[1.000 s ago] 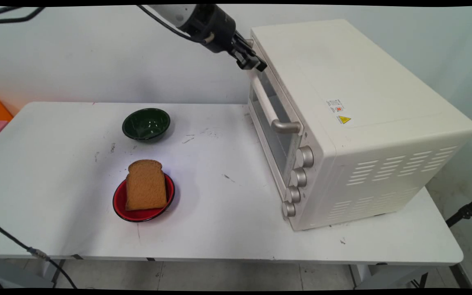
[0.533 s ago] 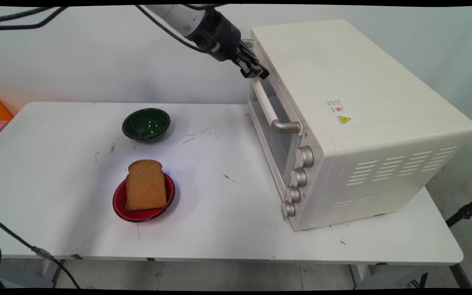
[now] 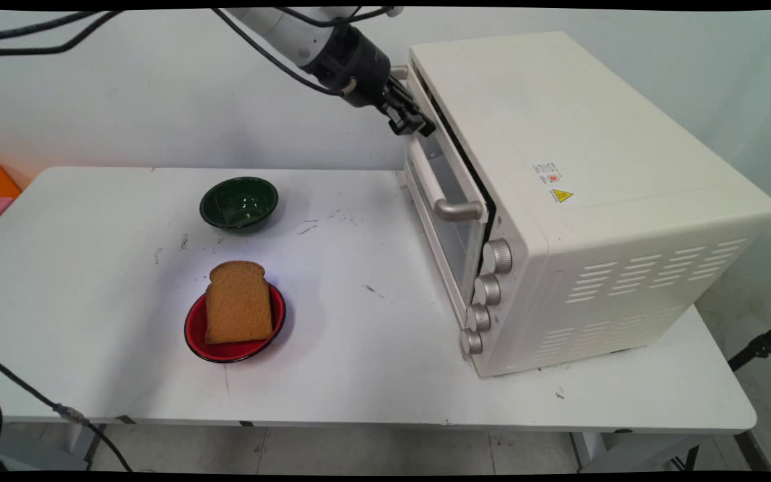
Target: Open the oven
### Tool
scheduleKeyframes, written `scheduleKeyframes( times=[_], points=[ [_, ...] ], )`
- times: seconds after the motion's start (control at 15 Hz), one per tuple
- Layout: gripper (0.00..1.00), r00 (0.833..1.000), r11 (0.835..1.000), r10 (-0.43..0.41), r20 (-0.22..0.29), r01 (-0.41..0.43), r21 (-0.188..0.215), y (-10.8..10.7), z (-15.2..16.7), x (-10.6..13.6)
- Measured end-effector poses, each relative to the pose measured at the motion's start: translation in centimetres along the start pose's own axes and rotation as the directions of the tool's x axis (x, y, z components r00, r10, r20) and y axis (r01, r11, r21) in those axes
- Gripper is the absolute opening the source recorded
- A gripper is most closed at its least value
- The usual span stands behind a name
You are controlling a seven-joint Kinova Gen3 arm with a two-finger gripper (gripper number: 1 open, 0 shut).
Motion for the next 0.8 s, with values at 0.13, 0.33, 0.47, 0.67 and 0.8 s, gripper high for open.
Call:
scheduleKeyframes(
  times=[0.13,0.33,0.47,0.67,0.8],
  points=[
    [0.0,1.0,1.0,-0.003,0.004,0.003,-0.003,0.0,-0.2,-0.3],
    [0.0,1.0,1.0,-0.008,0.009,0.008,-0.008,0.0,-0.6,-0.9],
    [0.0,1.0,1.0,-0.01,0.011,0.011,-0.01,-0.1,-1.0,-1.3],
    [0.0,1.0,1.0,-0.016,0.013,0.016,-0.012,-0.3,-1.4,-2.1],
    [0.0,1.0,1.0,-0.022,0.009,0.022,-0.013,-0.5,-1.8,-3.0]
  ],
)
